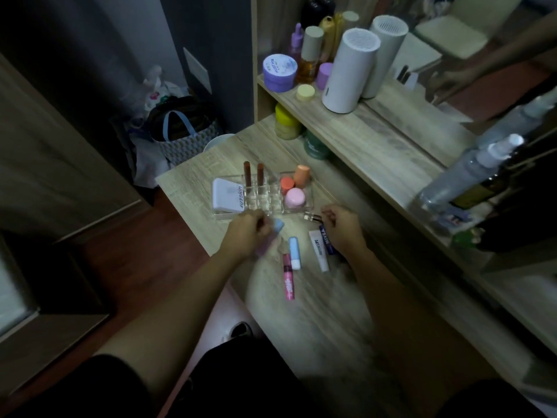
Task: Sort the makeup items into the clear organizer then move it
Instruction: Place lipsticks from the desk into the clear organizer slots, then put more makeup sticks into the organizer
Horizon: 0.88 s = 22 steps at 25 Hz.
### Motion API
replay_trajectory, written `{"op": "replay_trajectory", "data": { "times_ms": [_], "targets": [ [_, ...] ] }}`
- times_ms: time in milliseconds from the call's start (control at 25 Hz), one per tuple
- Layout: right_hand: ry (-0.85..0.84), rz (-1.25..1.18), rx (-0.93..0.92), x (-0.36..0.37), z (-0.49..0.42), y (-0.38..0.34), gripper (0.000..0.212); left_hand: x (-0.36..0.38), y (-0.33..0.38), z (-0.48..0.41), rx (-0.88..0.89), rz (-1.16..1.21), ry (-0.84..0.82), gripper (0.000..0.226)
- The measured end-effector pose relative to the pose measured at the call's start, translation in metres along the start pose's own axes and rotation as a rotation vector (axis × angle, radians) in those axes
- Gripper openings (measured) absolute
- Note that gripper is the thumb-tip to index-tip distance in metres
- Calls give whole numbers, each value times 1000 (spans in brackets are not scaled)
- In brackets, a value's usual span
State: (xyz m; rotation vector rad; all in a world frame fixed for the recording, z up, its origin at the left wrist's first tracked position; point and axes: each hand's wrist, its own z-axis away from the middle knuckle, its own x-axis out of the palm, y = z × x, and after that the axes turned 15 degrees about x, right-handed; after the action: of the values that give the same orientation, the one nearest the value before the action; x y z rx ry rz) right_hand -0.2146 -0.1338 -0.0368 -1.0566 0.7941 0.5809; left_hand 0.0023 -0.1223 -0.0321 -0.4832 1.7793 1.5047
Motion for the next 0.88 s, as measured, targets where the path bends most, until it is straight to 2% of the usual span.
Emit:
{"op": "replay_trajectory", "data": {
  "times_ms": [120, 280, 360, 440, 560, 640, 760, 880],
  "targets": [
    [-85, 134, 7, -7, -3, 12, 26, 20, 5, 5, -59, -91, -75, 30],
    [-178, 279, -34, -13, -19, 4, 22, 31, 2, 7, -97, -136, -85, 29],
    [-233, 360, -38, -14, -24, 2, 20, 29, 2, 6, -112, -108, -84, 27],
    [-253, 337, -9, -16, -26, 4, 19, 22, -1, 7, -174, 42, -71, 23],
    [-191, 223, -47, -20, -20, 14, 16, 6, -5, 10, -304, 504, -38, 6],
    [-150, 67, -118, -22, -11, 18, 16, -8, -8, 10, -290, 670, -30, 17],
    [-225, -243, -130, -22, 0, -3, 32, -35, -11, 0, -272, 799, 2, 28],
    [-329, -528, -70, -15, -15, -51, 38, -65, -23, -25, -290, 809, 84, 12]
  ]
}}
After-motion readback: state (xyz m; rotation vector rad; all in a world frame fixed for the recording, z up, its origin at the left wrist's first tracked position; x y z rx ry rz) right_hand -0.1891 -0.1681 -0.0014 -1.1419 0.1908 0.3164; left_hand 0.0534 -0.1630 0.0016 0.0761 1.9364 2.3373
